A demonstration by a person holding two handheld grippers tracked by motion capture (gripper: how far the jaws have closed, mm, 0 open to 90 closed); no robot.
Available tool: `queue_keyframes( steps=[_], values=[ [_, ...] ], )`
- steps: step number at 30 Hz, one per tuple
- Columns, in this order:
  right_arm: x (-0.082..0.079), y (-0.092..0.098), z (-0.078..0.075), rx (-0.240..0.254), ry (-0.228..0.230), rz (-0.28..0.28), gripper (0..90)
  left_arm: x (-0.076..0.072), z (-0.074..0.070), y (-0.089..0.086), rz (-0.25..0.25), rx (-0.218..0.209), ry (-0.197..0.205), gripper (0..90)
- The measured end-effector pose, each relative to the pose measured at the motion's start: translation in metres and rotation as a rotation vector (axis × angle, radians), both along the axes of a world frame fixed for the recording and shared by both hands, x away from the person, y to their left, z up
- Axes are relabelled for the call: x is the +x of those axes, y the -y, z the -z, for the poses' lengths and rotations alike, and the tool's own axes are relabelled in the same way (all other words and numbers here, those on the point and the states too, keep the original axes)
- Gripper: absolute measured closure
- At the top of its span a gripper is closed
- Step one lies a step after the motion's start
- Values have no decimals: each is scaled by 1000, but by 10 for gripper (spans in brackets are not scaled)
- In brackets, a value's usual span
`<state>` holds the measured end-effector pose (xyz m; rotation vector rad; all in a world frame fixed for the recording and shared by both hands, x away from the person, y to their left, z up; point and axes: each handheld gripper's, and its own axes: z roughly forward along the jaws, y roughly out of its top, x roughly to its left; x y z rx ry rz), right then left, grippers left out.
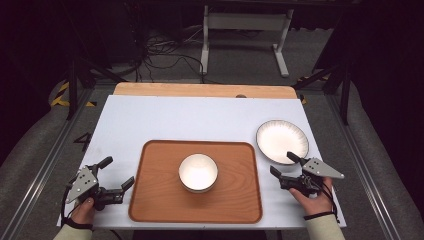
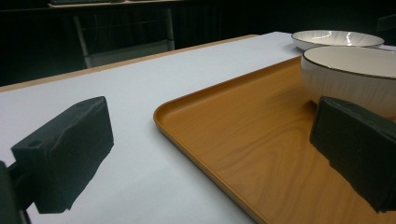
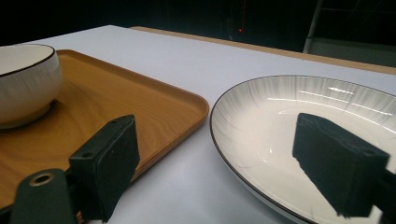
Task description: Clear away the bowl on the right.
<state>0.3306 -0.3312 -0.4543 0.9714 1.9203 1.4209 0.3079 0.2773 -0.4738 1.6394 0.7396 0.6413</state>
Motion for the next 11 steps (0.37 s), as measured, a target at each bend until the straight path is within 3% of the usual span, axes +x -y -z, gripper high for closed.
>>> queue_keyframes(
  steps=[11],
  values=[
    [0, -1, 0, -12, -1, -15, 128, 0, 0, 0, 1, 0, 1, 3]
  ],
)
